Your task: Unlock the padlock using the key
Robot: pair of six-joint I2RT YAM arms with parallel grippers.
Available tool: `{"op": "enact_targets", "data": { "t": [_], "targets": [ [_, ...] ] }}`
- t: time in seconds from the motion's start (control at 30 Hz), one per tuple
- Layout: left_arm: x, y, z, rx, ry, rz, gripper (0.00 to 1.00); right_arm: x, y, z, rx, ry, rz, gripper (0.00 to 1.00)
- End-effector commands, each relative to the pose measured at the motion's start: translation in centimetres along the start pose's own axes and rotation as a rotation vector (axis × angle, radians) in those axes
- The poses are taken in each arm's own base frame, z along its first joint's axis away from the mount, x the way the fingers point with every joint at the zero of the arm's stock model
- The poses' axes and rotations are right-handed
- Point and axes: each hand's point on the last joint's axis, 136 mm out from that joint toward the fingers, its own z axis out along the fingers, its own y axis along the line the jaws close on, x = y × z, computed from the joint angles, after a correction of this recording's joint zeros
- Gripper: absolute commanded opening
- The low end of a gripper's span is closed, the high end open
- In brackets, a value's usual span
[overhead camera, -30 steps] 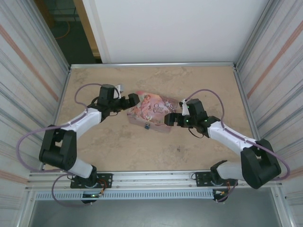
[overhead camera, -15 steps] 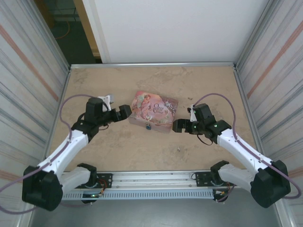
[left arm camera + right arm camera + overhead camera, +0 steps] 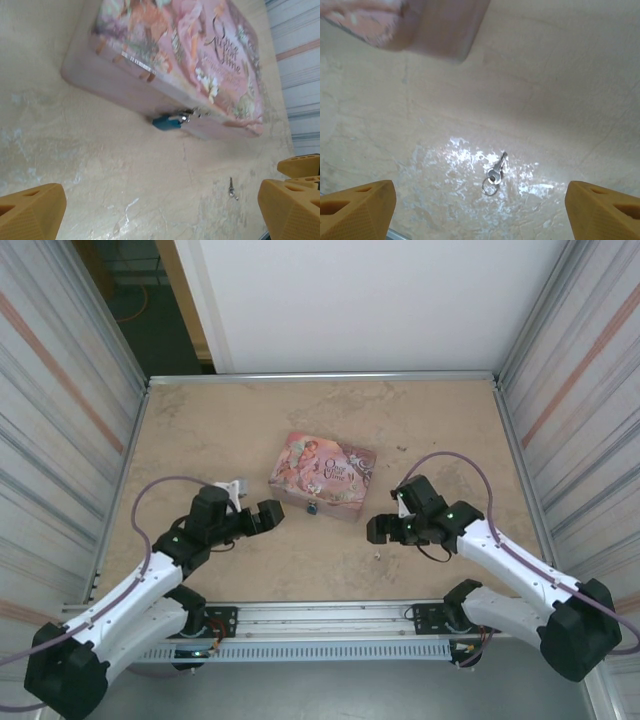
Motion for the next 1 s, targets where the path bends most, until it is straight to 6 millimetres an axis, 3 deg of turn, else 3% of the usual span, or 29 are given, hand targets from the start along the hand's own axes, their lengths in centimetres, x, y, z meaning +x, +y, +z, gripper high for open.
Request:
{"op": "enact_targets", "data": {
  "t": [0.0, 0.37, 0.7, 0.97],
  "targets": [
    [1.2, 0.6, 0.3, -0.029, 0.004, -0.027, 0.99, 1.7, -0.9, 0.7, 0.059, 0.057, 0.017, 0.86],
    [5.3, 1.8, 1.7, -0.053, 0.097, -0.054, 0.99, 3.7, -0.2, 3.5, 0.094, 0.15, -0.029, 0.77],
    [6.0, 2.3, 2.3, -0.058, 0.105, -0.073, 0.99, 4.4, -0.9, 5.0, 0.151, 0.21, -0.04, 0.56],
    [6.0, 2.4, 2.4, -0.064, 0.106, -0.077, 0.99, 4.5, -1.2, 5.8, 0.168, 0.225, -0.041, 0.45]
  ]
}}
